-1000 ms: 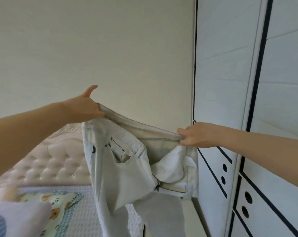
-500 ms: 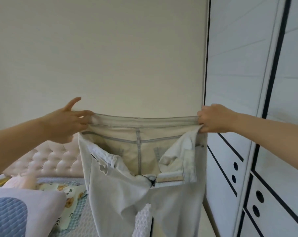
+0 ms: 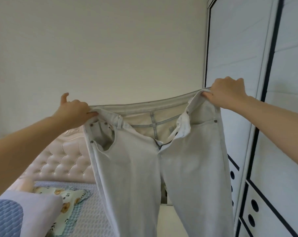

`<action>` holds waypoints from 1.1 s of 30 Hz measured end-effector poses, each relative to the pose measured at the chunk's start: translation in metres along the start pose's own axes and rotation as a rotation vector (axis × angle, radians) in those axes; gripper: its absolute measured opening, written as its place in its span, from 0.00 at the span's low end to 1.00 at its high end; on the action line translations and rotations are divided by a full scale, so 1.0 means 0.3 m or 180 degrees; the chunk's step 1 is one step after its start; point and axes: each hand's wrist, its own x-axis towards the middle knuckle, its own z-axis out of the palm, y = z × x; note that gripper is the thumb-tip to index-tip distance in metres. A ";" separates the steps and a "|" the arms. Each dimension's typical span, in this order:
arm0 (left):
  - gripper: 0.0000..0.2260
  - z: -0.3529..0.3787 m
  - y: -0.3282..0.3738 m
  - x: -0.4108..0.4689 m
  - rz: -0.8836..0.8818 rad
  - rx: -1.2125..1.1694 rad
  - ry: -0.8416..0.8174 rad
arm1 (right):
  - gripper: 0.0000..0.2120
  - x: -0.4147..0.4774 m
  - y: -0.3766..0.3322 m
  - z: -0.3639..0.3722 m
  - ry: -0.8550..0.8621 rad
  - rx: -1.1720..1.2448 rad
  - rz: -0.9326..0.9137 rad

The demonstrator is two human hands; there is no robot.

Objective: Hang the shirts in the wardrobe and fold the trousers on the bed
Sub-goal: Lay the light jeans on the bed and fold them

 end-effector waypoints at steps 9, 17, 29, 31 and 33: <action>0.24 -0.125 -0.037 0.065 -0.0026 0.0206 0.0284 | 0.26 0.015 0.067 -0.040 -0.0491 0.0829 0.0479; 0.27 -0.120 -0.058 0.006 0.0072 -0.1259 0.0571 | 0.29 0.012 0.080 -0.069 -0.0289 0.2482 0.0519; 0.21 -0.454 -0.179 -0.128 -0.0340 -0.1753 0.2570 | 0.25 0.129 -0.071 -0.281 0.1159 0.3747 0.0555; 0.19 -0.518 -0.196 -0.138 -0.0275 -0.1642 0.2691 | 0.25 0.150 -0.089 -0.322 0.1294 0.3952 0.0578; 0.19 -0.576 -0.222 -0.142 -0.0192 -0.1478 0.2779 | 0.25 0.180 -0.101 -0.356 0.1374 0.4154 0.0597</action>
